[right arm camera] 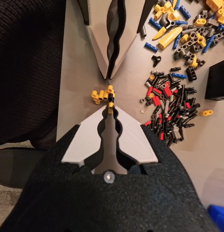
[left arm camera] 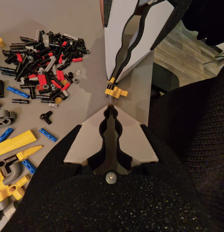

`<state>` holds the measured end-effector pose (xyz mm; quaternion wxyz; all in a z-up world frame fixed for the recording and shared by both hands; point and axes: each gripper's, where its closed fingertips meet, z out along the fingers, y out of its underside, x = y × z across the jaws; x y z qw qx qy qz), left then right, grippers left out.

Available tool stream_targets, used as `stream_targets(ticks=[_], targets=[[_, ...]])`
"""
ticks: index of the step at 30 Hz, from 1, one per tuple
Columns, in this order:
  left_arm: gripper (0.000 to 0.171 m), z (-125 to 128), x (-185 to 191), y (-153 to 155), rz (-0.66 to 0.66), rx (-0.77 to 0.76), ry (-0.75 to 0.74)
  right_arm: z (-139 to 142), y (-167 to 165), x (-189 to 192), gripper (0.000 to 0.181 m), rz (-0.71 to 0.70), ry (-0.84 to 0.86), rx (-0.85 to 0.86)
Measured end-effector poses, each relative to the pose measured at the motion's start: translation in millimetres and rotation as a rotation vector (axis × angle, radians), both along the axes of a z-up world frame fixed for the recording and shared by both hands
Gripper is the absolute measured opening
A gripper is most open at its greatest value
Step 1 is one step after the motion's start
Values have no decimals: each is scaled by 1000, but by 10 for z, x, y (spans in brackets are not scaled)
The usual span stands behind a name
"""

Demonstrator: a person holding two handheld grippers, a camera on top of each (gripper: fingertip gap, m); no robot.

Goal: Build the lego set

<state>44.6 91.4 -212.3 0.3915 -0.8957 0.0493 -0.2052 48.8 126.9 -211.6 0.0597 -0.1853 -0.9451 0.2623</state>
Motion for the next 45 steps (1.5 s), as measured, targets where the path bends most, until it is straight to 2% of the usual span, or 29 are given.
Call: stream_targets(ticks=[5, 14, 22, 32, 36, 41, 45], targets=[[3, 39, 10, 25, -22, 35, 30, 5, 11, 4, 7, 4, -2, 20], [3, 195, 29, 25, -68, 171, 130, 145, -32, 59, 7, 19, -59, -60], [3, 166, 65, 61, -122, 207, 267, 123, -18, 126, 7, 51, -146, 8], [4, 285, 75, 130, -122, 266, 205, 200, -37, 114, 7, 69, -201, 42], [4, 247, 67, 144, -116, 239, 206, 176, -17, 105, 7, 65, -220, 90], [13, 125, 21, 114, -78, 136, 160, 68, -31, 57, 7, 71, -263, 231], [15, 147, 0, 12, -52, 146, 156, 10, -132, 46, 7, 115, -284, 288]])
